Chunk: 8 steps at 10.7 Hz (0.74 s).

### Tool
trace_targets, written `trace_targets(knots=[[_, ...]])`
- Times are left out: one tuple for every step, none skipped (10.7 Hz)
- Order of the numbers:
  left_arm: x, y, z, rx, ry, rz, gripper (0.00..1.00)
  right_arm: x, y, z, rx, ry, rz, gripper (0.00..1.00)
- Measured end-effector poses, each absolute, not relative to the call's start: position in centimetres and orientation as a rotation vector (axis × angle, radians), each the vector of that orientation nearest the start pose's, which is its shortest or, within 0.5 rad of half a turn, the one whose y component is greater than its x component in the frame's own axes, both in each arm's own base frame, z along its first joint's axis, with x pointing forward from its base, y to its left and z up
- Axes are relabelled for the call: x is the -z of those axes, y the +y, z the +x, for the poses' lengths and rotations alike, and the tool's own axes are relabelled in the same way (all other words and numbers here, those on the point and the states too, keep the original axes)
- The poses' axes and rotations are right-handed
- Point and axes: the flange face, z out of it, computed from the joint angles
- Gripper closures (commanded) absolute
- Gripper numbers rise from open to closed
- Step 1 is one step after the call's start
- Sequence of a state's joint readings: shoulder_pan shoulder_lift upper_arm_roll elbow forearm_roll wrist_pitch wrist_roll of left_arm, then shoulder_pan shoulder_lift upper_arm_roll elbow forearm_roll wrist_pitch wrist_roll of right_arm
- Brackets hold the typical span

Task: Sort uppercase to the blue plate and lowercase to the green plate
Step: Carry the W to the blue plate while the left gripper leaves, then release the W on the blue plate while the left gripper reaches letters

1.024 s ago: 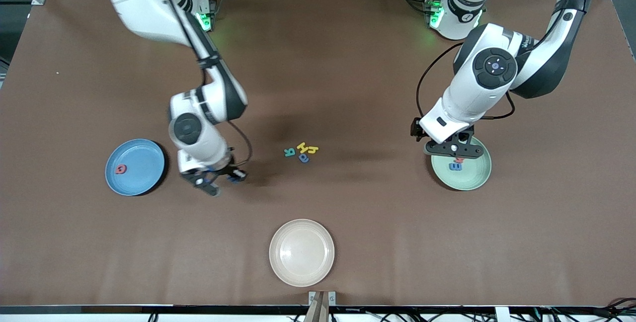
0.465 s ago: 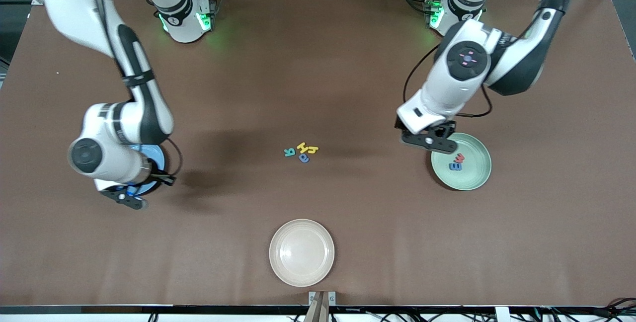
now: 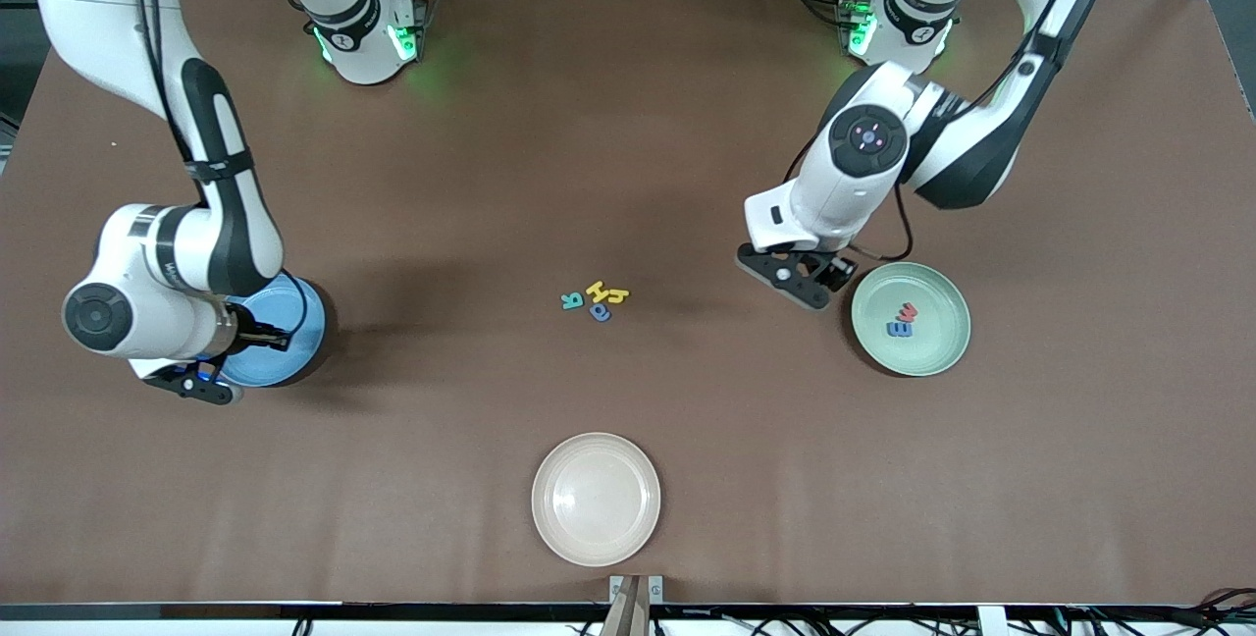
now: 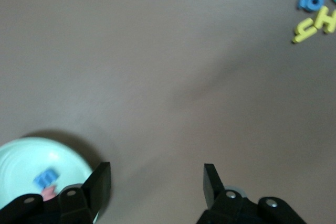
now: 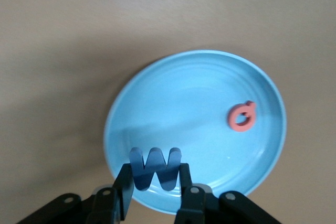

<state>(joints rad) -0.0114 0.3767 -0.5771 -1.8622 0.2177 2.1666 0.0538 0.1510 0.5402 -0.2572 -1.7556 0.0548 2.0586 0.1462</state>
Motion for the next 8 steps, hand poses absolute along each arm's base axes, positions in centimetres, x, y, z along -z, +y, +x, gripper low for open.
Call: trace_targets(knots=[[-33.3,-32.7,53.9,0.0,1.233,-2.933,0.2,-25.3,-6.4,63.3,-0.367,0.402,-3.184,0.0],[-32.4,-33.4,53.8,0.021,1.336,-2.897,0.21,-25.3,-6.9,63.2,-0.369,0.369,-3.183,0.0],[-31.7,-34.5,53.4,0.045,1.442,-2.833,0.21,-25.5,-7.2,63.3,-0.363,0.347,-3.184,0.0],[-31.0,-36.2,52.6,0.074,1.54,-2.744,0.22,-25.9,-7.2,63.6,-0.349,0.338,-3.186,0.0],[-30.1,-38.1,51.5,0.105,1.625,-2.661,0.23,-26.4,-7.1,64.0,-0.33,0.335,-3.188,0.0],[-29.3,-40.0,50.3,0.132,1.698,-2.607,0.22,-26.8,-7.0,64.3,-0.313,0.331,-3.19,0.0],[-28.4,-42.0,49.0,0.149,1.764,-2.57,0.21,-27.2,-6.8,64.6,-0.299,0.325,-3.192,0.0],[-27.5,-43.7,47.9,0.154,1.819,-2.537,0.2,-27.4,-6.6,64.8,-0.289,0.319,-3.193,0.0]])
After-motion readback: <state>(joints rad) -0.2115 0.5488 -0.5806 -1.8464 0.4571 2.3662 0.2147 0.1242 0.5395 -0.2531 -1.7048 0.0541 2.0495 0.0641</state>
